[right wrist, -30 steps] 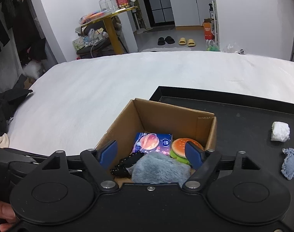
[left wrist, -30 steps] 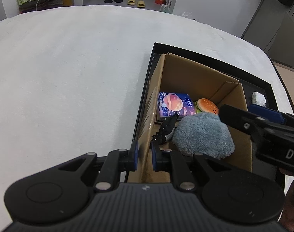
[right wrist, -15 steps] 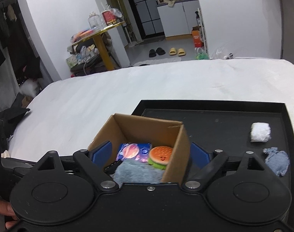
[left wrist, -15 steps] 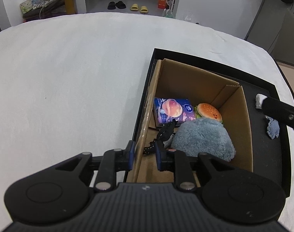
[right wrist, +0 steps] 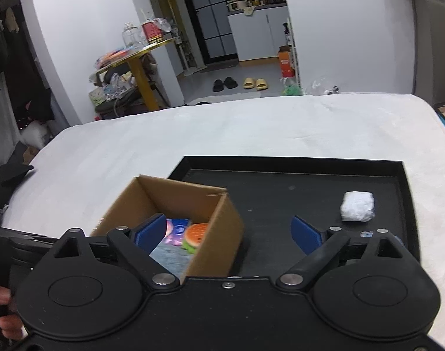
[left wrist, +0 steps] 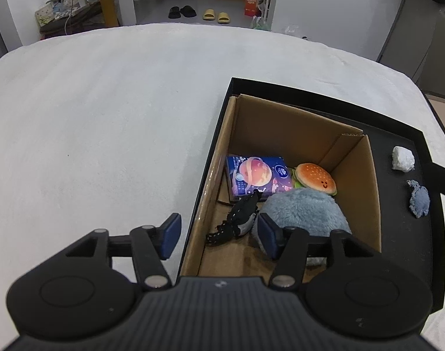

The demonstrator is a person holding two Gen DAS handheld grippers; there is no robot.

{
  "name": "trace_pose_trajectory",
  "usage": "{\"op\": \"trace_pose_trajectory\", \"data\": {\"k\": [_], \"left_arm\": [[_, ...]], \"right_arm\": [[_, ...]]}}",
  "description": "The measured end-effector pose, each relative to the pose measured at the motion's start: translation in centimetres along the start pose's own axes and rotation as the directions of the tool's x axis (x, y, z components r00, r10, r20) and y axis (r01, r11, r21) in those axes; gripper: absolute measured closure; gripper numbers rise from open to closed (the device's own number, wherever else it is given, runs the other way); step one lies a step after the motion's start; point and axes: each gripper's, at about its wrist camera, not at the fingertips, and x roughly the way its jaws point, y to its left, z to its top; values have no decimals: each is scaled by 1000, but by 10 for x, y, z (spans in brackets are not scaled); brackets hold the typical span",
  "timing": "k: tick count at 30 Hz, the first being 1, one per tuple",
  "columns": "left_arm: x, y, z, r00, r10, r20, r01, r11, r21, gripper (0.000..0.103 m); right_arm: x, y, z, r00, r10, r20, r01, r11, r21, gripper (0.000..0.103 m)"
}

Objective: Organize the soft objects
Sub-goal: 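Move the right gripper to the blue denim cloth and grasp it, then lift the denim cloth, carry it into the box and release it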

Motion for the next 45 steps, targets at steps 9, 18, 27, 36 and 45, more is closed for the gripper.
{"op": "trace_pose_trajectory", "data": {"k": [9, 18, 27, 36, 45], "left_arm": [[7, -12, 0, 999, 46, 7, -46, 999, 13, 39], [15, -26, -1, 996, 86, 17, -87, 995, 41, 37], [19, -33, 0, 993, 116, 31, -118, 992, 47, 33], [18, -38, 0, 991, 128, 42, -130, 989, 63, 32], [14, -37, -3, 993, 114, 39, -117, 990, 75, 32]], "right_arm": [[5, -42, -14, 996, -92, -13, 93, 995, 38, 10], [15, -78, -26, 987, -160, -32, 162, 985, 63, 10], [30, -110, -44, 971, -235, -52, 237, 970, 49, 15], [41, -118, -48, 967, -249, -57, 250, 968, 8, 23], [53, -122, -56, 949, -301, -94, 302, 953, -10, 56]]}}
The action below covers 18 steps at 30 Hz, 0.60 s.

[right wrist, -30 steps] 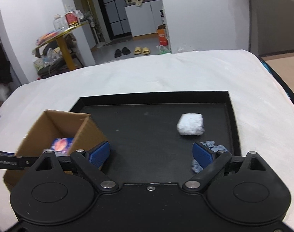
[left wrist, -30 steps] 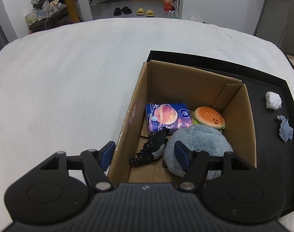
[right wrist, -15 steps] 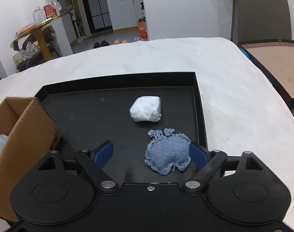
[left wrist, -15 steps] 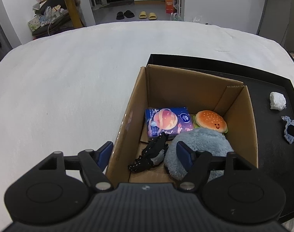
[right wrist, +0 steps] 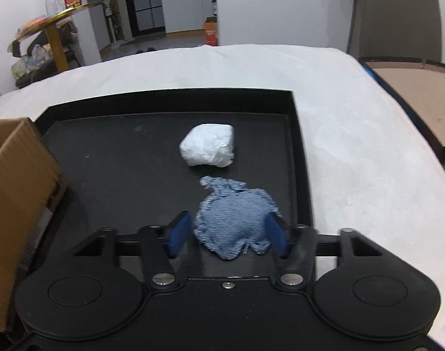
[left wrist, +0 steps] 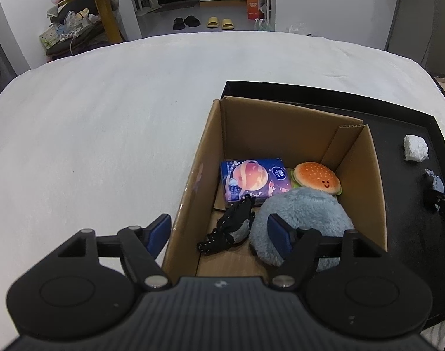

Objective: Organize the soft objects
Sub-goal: 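Lift the denim cloth, carry it into the box and release it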

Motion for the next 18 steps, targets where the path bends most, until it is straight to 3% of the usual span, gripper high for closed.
{"op": "trace_pose_trajectory", "data": {"k": [9, 18], "left_arm": [[-4, 6, -2, 1000, -3, 3, 3, 1000, -8, 32], [-8, 16, -6, 1000, -11, -4, 11, 999, -31, 32]], "right_arm": [[-11, -3, 1, 1000, 8, 2, -8, 1000, 15, 71], [-35, 15, 10, 998, 48, 47, -50, 998, 38, 72]]}}
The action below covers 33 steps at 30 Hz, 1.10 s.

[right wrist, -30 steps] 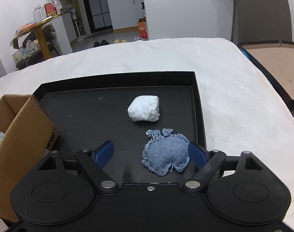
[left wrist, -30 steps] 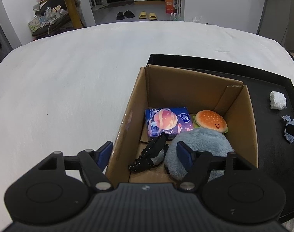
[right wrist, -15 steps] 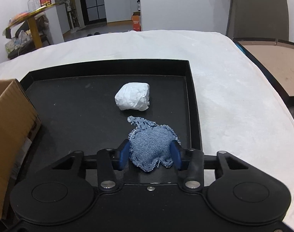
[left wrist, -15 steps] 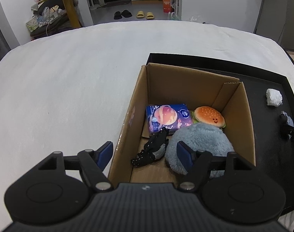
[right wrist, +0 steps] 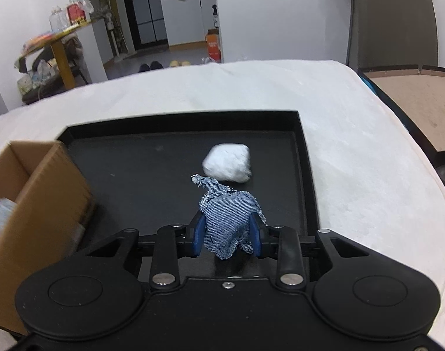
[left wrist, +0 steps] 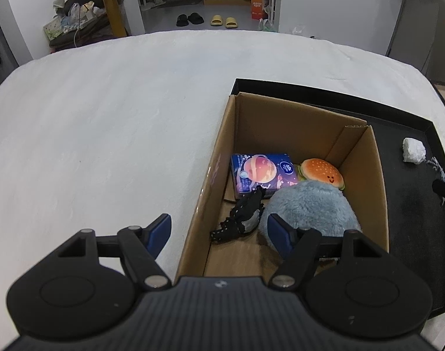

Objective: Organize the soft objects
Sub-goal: 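Lift the denim cloth, carry it into the box and release it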

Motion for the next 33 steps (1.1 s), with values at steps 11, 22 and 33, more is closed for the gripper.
{"op": "trace_pose_trajectory", "data": {"k": [11, 22, 33], "left_arm": [[-4, 14, -2, 999, -53, -4, 53, 998, -42, 32], [-10, 23, -3, 996, -88, 9, 88, 995, -50, 32], [-6, 34, -5, 991, -132, 7, 132, 989, -60, 40]], "right_arm": [[-22, 36, 24, 998, 41, 43, -41, 999, -11, 72], [-38, 63, 45, 995, 74, 68, -72, 997, -33, 72], [-48, 95, 53, 986, 146, 77, -139, 986, -90, 72]]}}
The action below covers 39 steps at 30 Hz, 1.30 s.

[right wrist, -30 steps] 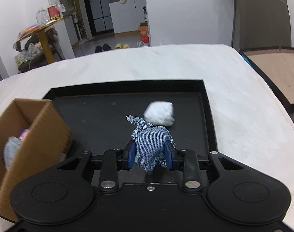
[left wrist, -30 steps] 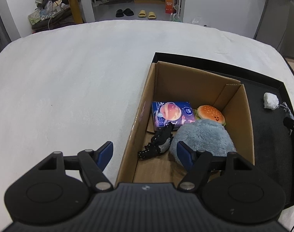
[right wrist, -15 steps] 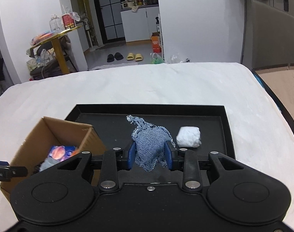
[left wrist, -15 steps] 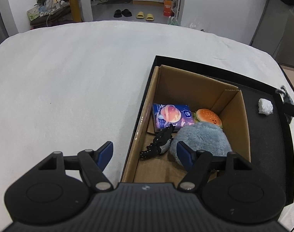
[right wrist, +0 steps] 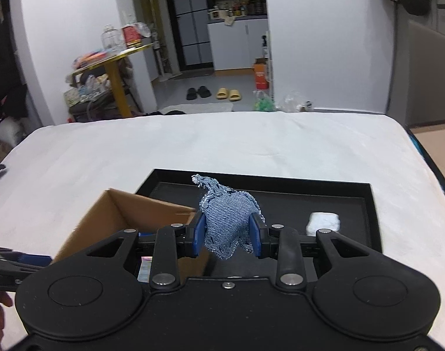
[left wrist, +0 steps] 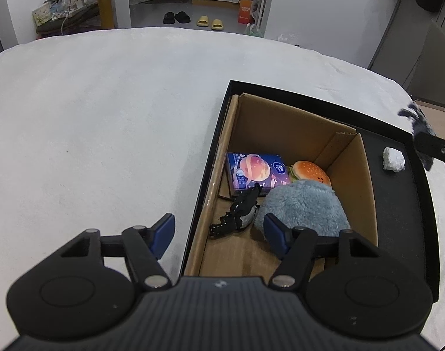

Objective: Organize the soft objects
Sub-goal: 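Lift the denim cloth, carry it into the box and release it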

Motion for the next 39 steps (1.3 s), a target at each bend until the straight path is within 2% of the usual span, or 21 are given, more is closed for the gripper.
{"op": "trace_pose_trajectory", "data": {"k": [7, 15, 18, 29, 32, 35, 39], "left_arm": [[5, 7, -4, 999, -36, -17, 36, 999, -10, 56], [7, 16, -7, 997, -65, -40, 64, 998, -26, 87], [7, 21, -7, 997, -65, -42, 64, 998, -26, 90], [7, 30, -9, 993, -97, -69, 95, 995, -34, 90], [6, 29, -10, 993, -94, -69, 92, 995, -29, 90], [5, 30, -10, 993, -93, -71, 91, 995, -26, 90], [6, 32, -8, 993, -90, -73, 88, 996, -30, 90]], "right_arm": [[5, 28, 1, 998, 49, -24, -51, 997, -58, 72], [10, 56, 0, 993, 102, -64, -108, 990, -88, 71], [15, 65, -3, 987, 134, -90, -142, 986, -92, 71], [21, 93, -9, 966, 210, -152, -225, 971, -86, 70], [21, 97, -10, 953, 250, -173, -265, 962, -71, 65], [19, 99, -11, 947, 269, -177, -284, 956, -67, 52], [17, 94, -10, 952, 254, -170, -266, 963, -53, 51]]}}
